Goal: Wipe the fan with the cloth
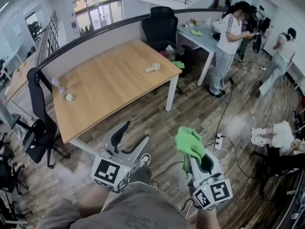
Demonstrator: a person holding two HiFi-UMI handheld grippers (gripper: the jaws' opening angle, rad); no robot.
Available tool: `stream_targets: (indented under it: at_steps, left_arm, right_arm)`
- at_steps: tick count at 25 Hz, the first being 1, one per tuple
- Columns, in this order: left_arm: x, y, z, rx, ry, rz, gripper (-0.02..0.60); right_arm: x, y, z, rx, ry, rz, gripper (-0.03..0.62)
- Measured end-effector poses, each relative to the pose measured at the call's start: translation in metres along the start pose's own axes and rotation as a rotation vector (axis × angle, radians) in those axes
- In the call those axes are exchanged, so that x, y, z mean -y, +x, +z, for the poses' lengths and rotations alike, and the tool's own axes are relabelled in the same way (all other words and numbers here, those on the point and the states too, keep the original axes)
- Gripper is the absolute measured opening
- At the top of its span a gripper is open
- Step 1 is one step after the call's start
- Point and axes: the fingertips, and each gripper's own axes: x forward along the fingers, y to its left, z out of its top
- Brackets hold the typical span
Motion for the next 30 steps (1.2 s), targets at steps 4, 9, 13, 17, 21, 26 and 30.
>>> stream_targets:
  at_steps: [4,9,13,17,21,26,30]
  left_arm:
    - [-0.006,0.019,-0.004,-0.009,-0.002,0.001,0.279]
    - [-0.021,0.054,-0.012,-0.015,-0.007,-0.012,0.279]
    - [-0.042,0.091,-0.015,-0.018,-0.016,-0.025,0.279]
    - [-0.074,0.131,-0.019,-0.045,-0.018,-0.039,0.279]
    - [-0.118,0.174,-0.021,-0.064,-0.009,-0.045,0.279]
    - [-0.172,0.225,-0.026,-0.087,-0.018,-0.045,0.279]
    - [-0.209,0.256,-0.027,-0.075,0.007,-0.048,0.279]
  right_arm:
    - [0.018,0.014,-0.001,-0.004,0.004,-0.008,0.097]
    - [0.040,0.044,-0.003,-0.021,0.003,-0.012,0.097]
    - [0.062,0.077,0.000,-0.039,0.005,-0.022,0.097]
    - [0.084,0.123,0.006,-0.057,0.011,-0.034,0.097]
    - [0.104,0.180,0.013,-0.072,0.017,-0.035,0.097]
    - [0.123,0.253,0.024,-0.080,0.011,-0.032,0.097]
    - [0.137,0.300,0.036,-0.064,-0.004,-0.034,0.097]
